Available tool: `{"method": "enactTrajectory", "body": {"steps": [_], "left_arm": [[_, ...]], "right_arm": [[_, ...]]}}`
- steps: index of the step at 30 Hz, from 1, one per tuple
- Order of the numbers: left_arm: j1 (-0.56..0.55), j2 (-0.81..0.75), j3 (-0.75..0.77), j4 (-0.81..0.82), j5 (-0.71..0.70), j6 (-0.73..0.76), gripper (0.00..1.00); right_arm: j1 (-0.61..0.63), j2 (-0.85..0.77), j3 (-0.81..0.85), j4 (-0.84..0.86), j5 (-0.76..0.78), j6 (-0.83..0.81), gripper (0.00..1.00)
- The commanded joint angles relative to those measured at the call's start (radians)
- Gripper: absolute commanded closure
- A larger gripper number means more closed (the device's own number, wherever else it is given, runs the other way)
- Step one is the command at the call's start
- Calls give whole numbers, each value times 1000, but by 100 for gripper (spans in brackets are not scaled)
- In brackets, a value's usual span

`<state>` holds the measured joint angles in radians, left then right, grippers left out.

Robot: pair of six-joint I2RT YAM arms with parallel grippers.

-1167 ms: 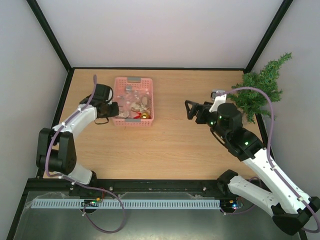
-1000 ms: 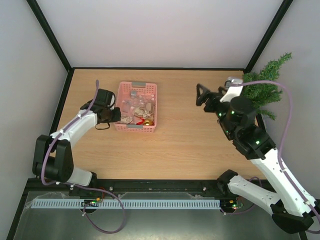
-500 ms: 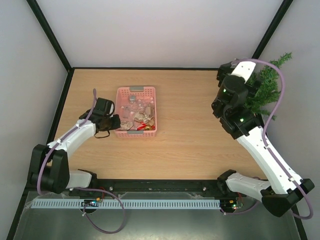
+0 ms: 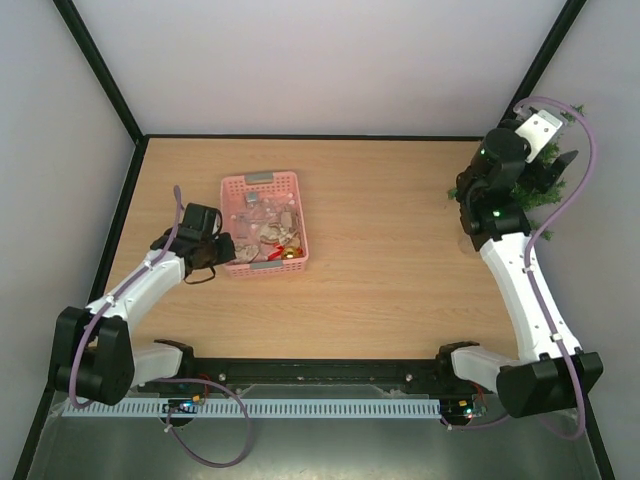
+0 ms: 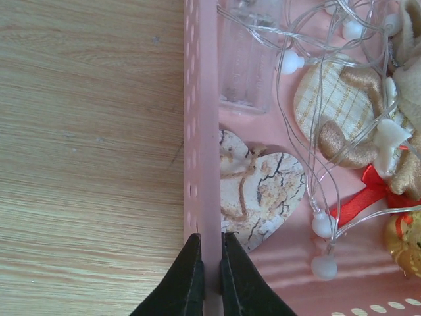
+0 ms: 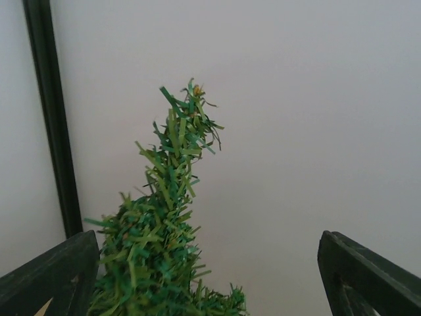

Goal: Decorate the small christmas tree
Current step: Move the storage box.

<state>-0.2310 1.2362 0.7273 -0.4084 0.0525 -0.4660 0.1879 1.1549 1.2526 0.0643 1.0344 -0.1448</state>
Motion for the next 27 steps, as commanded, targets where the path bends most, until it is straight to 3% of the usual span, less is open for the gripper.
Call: {"method": "enactTrajectory", "body": {"steps": [1, 7, 10, 14, 21, 27], "left_arm": [[5, -35, -16, 52, 37, -43, 92], [4, -50, -13, 56, 40, -49, 90], [4, -47, -16, 61, 36, -44, 94], [6, -41, -18, 54, 12, -38, 96], [8, -40, -4, 53, 26, -24, 91], [7, -64, 8, 30, 25, -14, 82]], "right_arm": [[-78, 37, -10, 49, -87, 29, 12], [-153, 93, -6, 67, -248, 50, 17], [-161, 93, -22, 117, -303, 38, 22], [-162, 100, -10, 101, -302, 67, 31], [-162, 69, -75, 185, -336, 69, 34], [-162, 86, -40, 145, -324, 56, 61]]}}
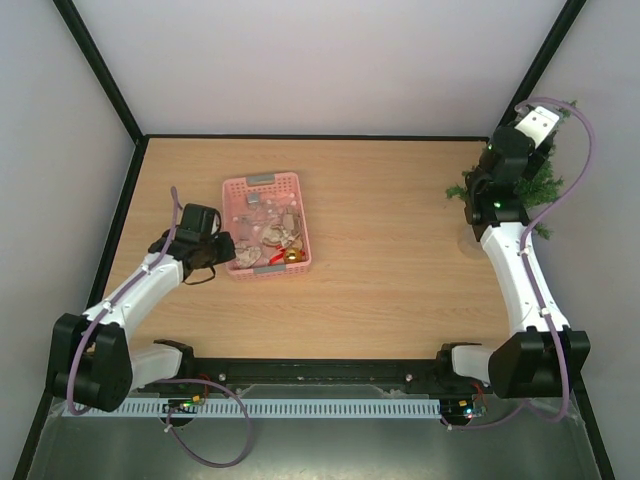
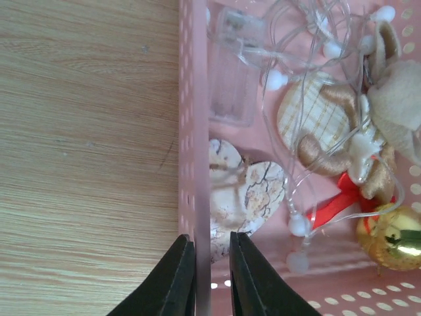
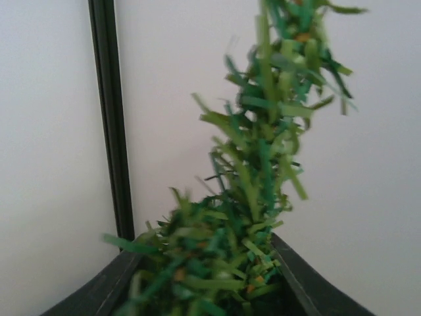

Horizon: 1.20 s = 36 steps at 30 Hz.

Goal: Decorate the small christmas tree
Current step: Move the storage box, then pick up the Christmas tree at the center of the board, then place the christmas tree at the center of the board.

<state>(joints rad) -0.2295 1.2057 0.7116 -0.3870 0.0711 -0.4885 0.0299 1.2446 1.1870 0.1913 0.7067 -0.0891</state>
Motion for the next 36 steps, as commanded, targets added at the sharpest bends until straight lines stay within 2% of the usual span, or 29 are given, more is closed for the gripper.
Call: {"method": "enactTrajectory", "body": {"steps": [1, 4, 7, 11, 14, 18, 23, 32, 36], "left_arm": [[5, -42, 26, 5, 6, 10, 81], [6, -63, 37, -5, 0, 13, 77], [6, -75, 54, -16, 2, 15, 68], [-3, -128, 66, 14, 60, 66, 57], [-7, -153, 59, 20, 69, 90, 48], [-7, -121, 72, -16, 44, 109, 47], [-2, -97, 72, -39, -37, 112, 44], [48, -69, 98, -60, -19, 124, 40], [52, -38, 102, -69, -11, 137, 40]], "right_arm": [[-4, -8, 27, 10, -1, 5, 65], [-4, -35, 29, -23, -51, 29, 76], [-4, -79, 29, -66, -117, 67, 86], [-2, -128, 50, -121, -291, 99, 98], [2, -130, 94, -170, -408, 115, 98], [24, -123, 132, -174, -552, 144, 98], [53, -89, 141, -97, -702, 203, 98], [156, 15, 195, -58, -766, 324, 98], [211, 32, 207, -75, -768, 323, 98]]}}
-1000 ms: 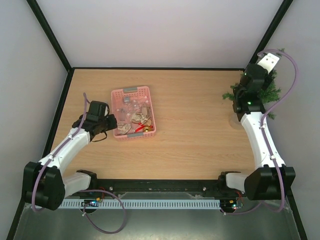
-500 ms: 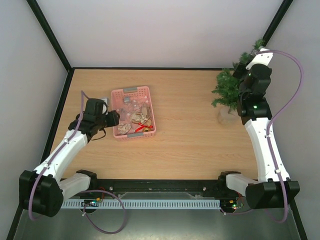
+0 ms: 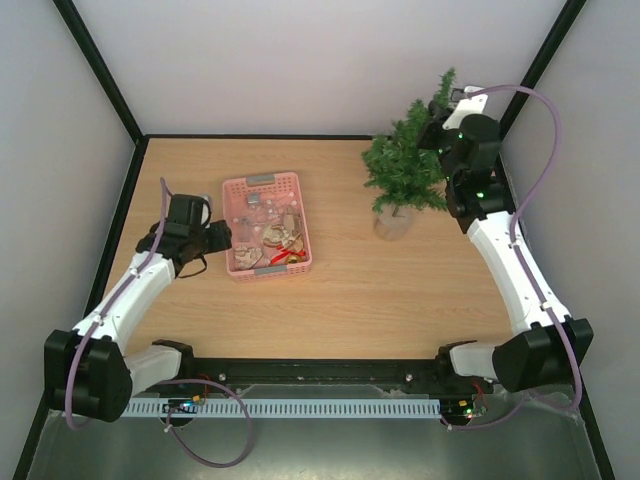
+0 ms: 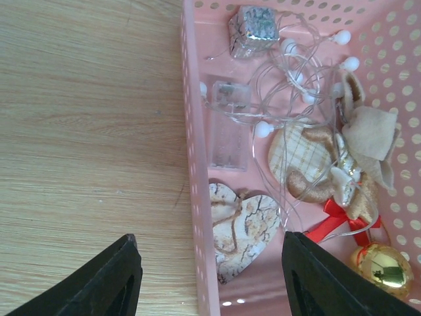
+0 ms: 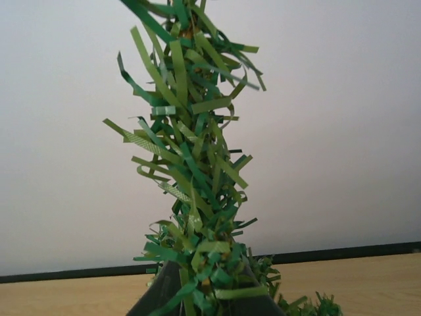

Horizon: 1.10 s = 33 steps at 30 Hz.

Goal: Decorate the small christmas tree
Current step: Place the christmas tree at the center of the board.

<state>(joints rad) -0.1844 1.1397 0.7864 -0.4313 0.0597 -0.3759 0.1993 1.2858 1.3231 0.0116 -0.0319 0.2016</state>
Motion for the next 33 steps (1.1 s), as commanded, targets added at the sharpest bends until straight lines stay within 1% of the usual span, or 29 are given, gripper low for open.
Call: {"method": "enactTrajectory", "body": {"steps": [1, 6, 8, 9, 11, 14, 18, 20, 22, 23, 25, 27, 29, 33], "left_arm": [[8, 36, 27, -23, 3, 25, 40], [13, 96, 30, -9, 44, 20, 43], [14, 124, 37, -5, 65, 19, 45], [16, 137, 41, -2, 73, 19, 45], [16, 166, 46, 2, 94, 21, 47], [16, 201, 51, 2, 121, 28, 55], [14, 202, 40, -4, 132, 30, 66], [13, 184, 31, -7, 131, 26, 70], [11, 169, 18, -10, 124, 18, 77], [10, 162, 11, -10, 117, 15, 82], [10, 153, -6, -11, 93, 5, 91], [10, 143, -19, -9, 72, -6, 95], [11, 132, -25, -12, 66, -12, 97], [10, 95, -34, -19, 43, -41, 98]], "right_arm": [[53, -8, 67, 97, -31, 24, 98], [71, -19, 18, 80, -51, -23, 98], [72, -16, 18, 59, -57, -38, 96], [72, -14, 23, 41, -57, -43, 93], [71, -19, 36, 4, -52, -48, 82], [72, -34, 71, -79, -14, -28, 67], [72, -80, 76, -182, 3, 12, 54], [71, -118, 59, -220, 19, 46, 49], [72, -159, 30, -245, 27, 87, 41], [72, -178, 15, -260, 20, 104, 38], [72, -215, -12, -281, -13, 142, 36], [72, -247, -38, -296, -55, 162, 34], [72, -269, -48, -327, -57, 179, 33], [72, -305, -47, -375, -57, 172, 26]]}}
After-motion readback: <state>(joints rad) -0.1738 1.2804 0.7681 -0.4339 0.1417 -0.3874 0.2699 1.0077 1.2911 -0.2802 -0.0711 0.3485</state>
